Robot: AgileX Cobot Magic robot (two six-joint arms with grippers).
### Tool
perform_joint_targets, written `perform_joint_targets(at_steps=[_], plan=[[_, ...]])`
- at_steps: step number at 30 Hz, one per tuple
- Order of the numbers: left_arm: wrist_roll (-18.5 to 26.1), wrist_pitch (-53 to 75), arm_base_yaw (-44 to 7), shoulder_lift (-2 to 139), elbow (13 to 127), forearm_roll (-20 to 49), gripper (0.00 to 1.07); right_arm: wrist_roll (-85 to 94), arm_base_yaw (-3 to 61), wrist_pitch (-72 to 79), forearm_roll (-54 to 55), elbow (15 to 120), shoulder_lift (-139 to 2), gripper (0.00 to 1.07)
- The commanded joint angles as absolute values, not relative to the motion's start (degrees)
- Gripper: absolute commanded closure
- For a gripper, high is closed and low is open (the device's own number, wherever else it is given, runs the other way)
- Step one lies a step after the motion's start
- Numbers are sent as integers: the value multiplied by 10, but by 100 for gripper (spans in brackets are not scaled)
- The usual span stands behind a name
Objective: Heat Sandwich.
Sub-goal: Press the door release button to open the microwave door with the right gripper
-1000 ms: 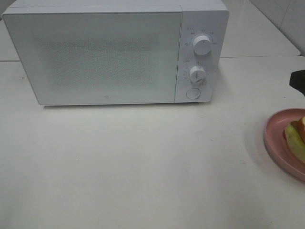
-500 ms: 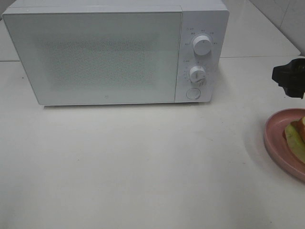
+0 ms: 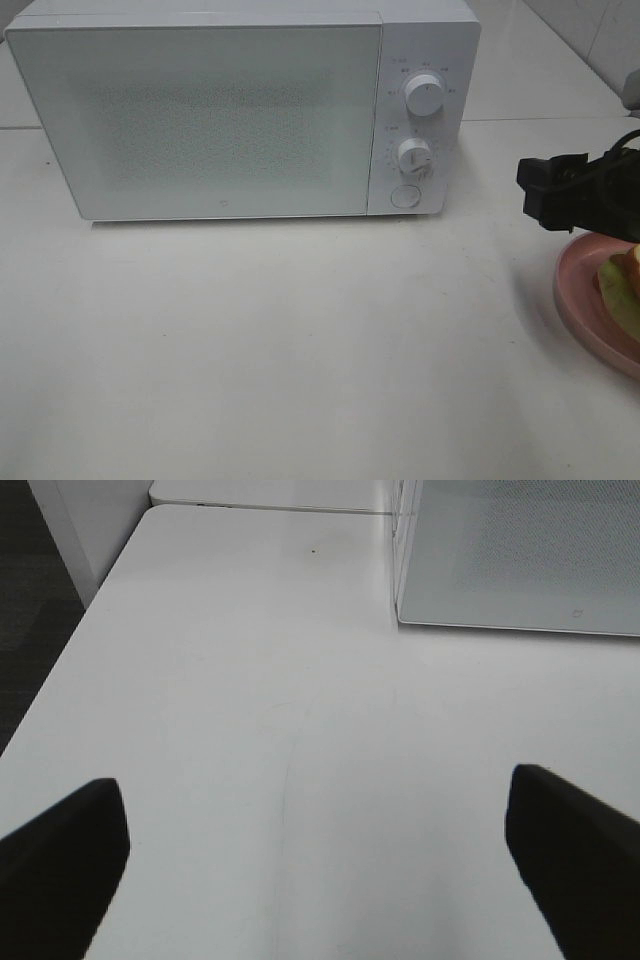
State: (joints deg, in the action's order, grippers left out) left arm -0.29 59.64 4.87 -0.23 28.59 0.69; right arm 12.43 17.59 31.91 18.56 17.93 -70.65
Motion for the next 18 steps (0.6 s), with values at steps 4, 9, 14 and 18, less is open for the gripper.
perform_joint_targets(at_steps=[4,9,14,18], plan=[[-7,594,46,-17,284,6,10,225,235,386,308,178,-731,32],[-7,594,46,-17,284,6,10,237,289,423,359,178,-761,32],[-7,594,46,-17,284,6,10,237,342,489,397,178,-810,32],[-7,594,46,-17,284,6,10,232,374,522,400,178,-847,32]])
